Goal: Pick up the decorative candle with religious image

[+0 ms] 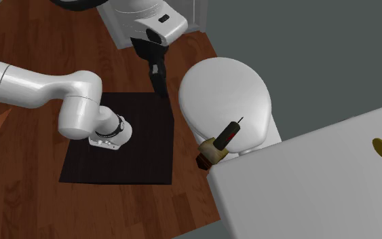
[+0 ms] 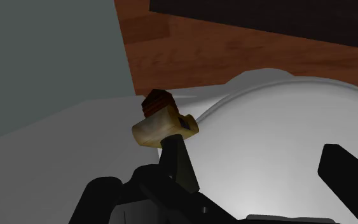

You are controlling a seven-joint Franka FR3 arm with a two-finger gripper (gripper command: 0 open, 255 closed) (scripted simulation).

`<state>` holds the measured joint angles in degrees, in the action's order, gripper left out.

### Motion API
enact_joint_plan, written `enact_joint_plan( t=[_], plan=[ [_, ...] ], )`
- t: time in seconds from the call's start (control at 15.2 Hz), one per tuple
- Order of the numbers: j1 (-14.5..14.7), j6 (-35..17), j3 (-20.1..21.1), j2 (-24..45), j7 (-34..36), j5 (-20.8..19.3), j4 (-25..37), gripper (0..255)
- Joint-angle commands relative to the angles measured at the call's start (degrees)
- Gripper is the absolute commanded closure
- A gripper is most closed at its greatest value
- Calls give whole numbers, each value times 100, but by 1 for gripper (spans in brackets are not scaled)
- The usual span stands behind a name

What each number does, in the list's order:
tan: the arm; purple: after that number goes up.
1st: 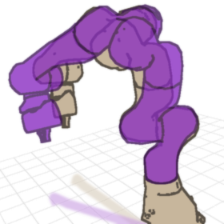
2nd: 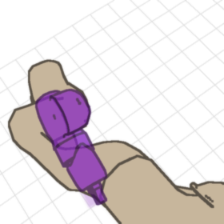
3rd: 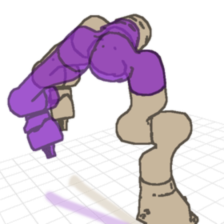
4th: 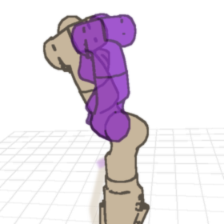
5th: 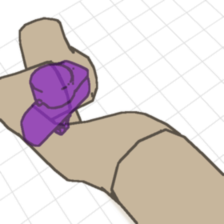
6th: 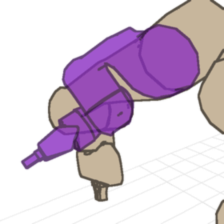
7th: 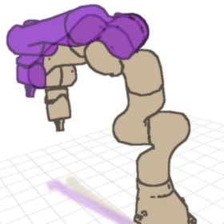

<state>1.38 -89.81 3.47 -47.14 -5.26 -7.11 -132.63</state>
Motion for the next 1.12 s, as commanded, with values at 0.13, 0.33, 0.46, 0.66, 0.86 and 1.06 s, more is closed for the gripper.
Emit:
enact_joint_plan(
  t=[0.13, 0.33, 0.46, 0.66, 0.86, 1.06],
  plan=[
    [60, -545, -308, -172, -365, -51, -467, 0],
    [134, -1378, -796, -308, -926, -131, -1078, 0],
    [184, -1948, -1143, -307, -1316, -179, -1421, 0],
    [288, -2823, -1704, -158, -1937, -226, -1830, 0],
    [480, -3712, -2328, 172, -2617, -210, -2101, 0],
    [829, -4587, -3034, 657, -3395, -61, -2223, 0]
  ],
)
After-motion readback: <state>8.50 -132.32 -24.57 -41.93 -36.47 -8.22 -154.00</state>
